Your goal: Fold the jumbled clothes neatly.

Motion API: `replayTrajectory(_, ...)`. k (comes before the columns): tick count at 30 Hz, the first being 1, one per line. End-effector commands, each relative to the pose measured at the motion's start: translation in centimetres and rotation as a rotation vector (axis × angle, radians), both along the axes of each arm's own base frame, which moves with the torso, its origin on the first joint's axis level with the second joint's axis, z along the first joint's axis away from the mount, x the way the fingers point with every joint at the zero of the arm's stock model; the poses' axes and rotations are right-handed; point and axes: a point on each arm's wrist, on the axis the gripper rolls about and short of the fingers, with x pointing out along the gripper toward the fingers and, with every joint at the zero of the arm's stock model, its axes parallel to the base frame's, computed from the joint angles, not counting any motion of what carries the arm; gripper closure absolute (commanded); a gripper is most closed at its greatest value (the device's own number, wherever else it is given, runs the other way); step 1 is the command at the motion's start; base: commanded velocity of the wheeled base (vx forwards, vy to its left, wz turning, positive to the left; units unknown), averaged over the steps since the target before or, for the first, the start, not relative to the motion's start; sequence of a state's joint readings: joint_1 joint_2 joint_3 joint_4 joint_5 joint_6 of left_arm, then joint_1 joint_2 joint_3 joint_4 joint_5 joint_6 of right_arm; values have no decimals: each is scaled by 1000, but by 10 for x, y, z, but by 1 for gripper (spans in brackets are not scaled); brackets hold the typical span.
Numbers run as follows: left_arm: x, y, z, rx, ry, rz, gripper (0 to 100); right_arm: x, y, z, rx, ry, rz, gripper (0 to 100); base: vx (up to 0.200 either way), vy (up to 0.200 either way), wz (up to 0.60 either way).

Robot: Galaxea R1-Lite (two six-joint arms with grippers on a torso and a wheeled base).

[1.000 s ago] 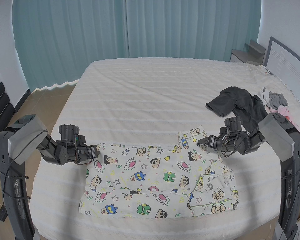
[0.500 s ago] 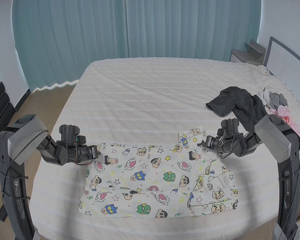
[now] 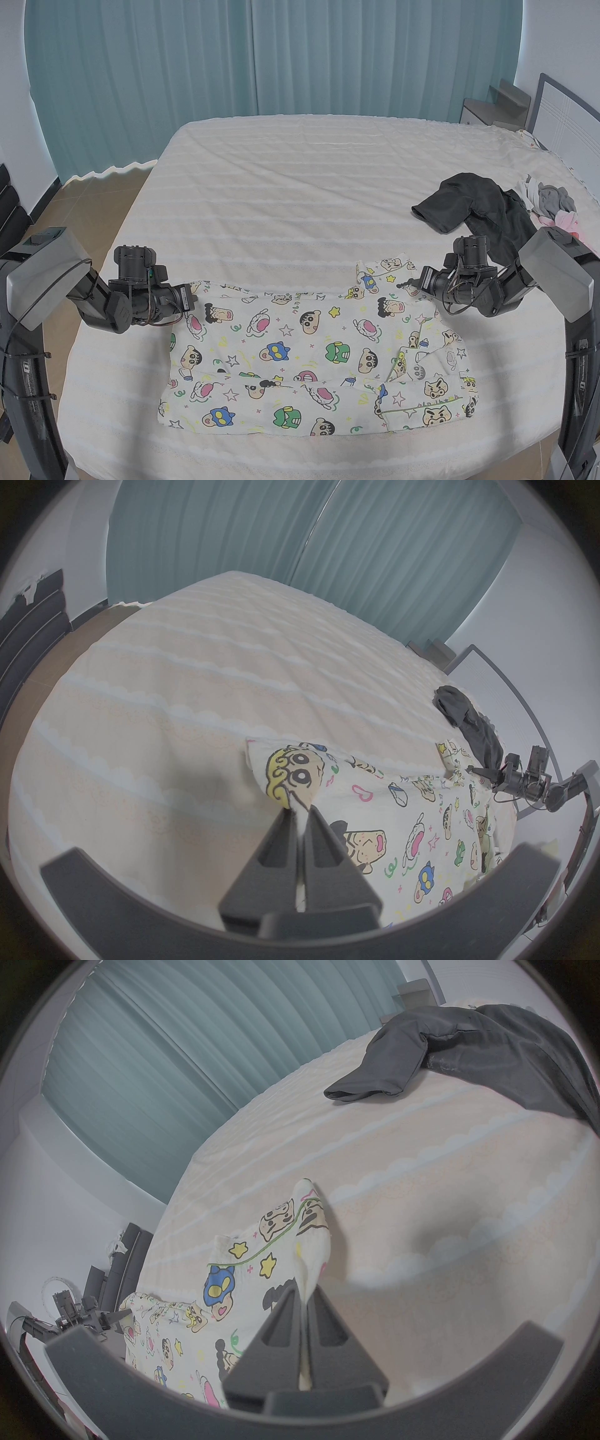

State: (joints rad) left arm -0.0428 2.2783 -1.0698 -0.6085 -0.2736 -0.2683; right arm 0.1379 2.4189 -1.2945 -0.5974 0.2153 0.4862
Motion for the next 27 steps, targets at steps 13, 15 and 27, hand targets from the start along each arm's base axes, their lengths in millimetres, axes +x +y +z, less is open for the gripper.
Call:
replayTrajectory(13, 5, -3, -12, -4, 35, 0, 0, -5, 3, 4, 18, 0, -1, 100, 0, 0, 0)
replayTrajectory(15, 6, -3, -15, -2, 36, -1, 0, -5, 4, 3, 18, 0, 0, 100, 0, 0, 0)
replayTrajectory(27, 45, -6, -10, -72, -40, 41, 0, -7, 6, 1, 16, 4, 5, 100, 0, 0, 0)
